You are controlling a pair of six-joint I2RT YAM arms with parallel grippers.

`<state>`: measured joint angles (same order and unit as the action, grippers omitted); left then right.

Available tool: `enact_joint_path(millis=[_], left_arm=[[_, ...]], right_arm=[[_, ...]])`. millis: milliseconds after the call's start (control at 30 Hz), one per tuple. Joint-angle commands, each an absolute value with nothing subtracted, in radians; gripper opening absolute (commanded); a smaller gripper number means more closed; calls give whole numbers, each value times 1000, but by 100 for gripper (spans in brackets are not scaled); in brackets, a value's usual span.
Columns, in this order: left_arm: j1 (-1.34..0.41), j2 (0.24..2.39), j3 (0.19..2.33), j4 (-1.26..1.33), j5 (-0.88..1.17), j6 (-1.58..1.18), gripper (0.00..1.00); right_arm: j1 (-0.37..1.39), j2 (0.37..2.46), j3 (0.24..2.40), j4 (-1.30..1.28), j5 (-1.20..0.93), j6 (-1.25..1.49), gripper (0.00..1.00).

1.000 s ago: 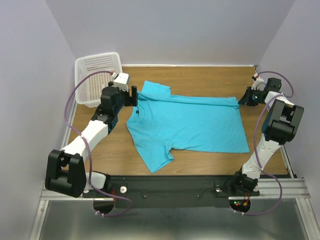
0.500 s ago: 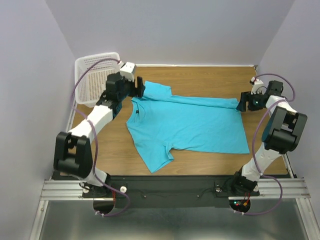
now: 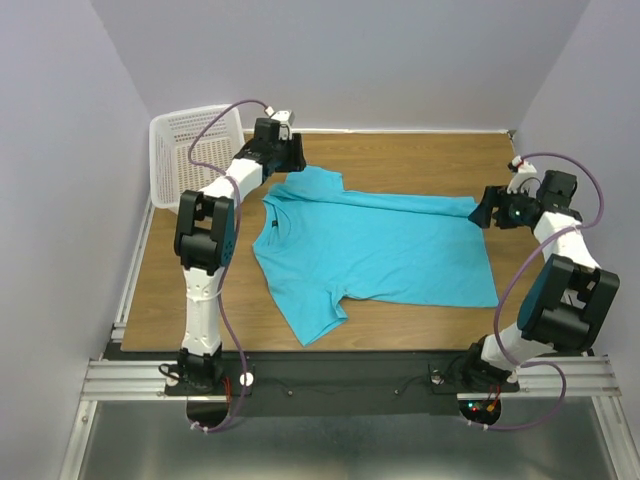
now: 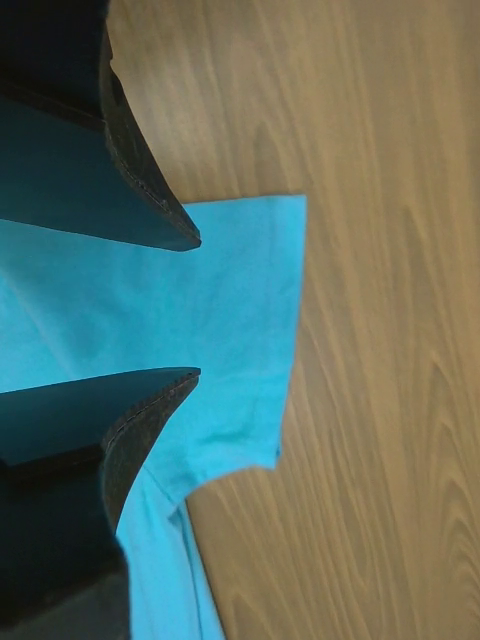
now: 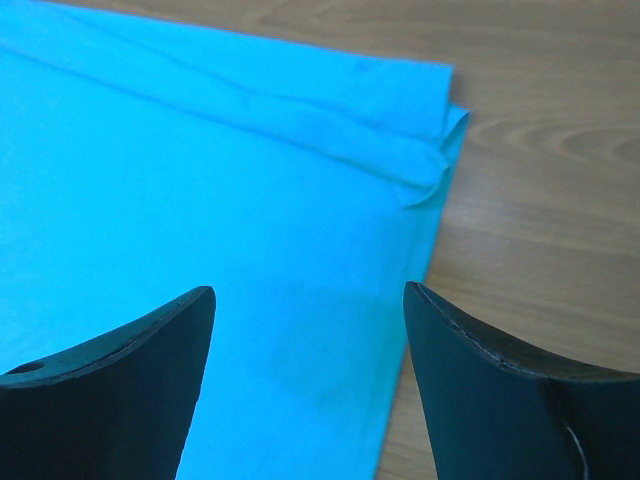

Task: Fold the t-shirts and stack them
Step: Fold the tshirt

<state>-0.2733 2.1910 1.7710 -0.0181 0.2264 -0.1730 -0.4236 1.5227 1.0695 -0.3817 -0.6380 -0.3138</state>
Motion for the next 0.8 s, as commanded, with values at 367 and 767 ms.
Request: enact_joint_path(millis=[367,767], left_arm=[[-298,2382,1985,-71,-23,-167,61],[-302,2480,2060,-138,-26,-123,39]], right_arm=[[-420,1488,1011,-359,-765,-247,81],[-420,1488,1008,-356,-758,-242,81]])
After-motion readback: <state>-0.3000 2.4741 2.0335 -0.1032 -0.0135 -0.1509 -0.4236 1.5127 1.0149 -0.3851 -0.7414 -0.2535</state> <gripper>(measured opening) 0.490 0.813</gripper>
